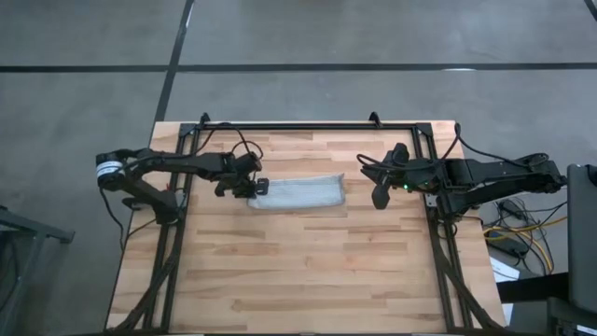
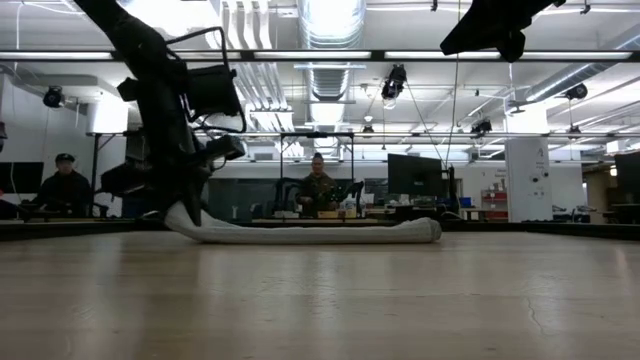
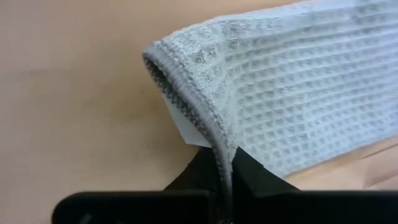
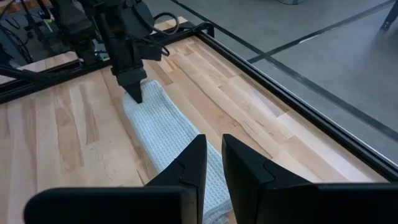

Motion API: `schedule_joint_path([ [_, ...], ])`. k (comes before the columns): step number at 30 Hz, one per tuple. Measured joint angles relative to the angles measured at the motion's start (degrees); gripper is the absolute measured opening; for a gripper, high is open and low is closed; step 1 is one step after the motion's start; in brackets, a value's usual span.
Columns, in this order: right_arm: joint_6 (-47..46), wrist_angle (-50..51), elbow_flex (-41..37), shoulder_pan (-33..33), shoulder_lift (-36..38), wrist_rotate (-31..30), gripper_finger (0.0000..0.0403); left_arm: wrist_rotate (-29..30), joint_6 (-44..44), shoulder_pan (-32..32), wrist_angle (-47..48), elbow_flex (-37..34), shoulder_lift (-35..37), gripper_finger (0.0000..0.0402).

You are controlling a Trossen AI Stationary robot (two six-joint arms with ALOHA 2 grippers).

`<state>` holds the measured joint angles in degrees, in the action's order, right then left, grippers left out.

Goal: Roll towel
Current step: Roll the gray towel

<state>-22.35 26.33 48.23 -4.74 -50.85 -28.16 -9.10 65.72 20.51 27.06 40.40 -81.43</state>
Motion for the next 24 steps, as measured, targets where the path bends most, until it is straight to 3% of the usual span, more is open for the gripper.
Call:
schedule_joint_path([
  [9, 0.0, 0.0, 0.0, 0.0, 0.0, 0.0, 0.005, 1.5, -6.1, 0.0, 0.8, 3.1, 0.0, 0.0011],
  [24, 0.0, 0.0, 0.0, 0.0, 0.0, 0.0, 0.005, 1.3, -7.6, -1.5, 1.1, 4.0, 0.0, 0.0011],
])
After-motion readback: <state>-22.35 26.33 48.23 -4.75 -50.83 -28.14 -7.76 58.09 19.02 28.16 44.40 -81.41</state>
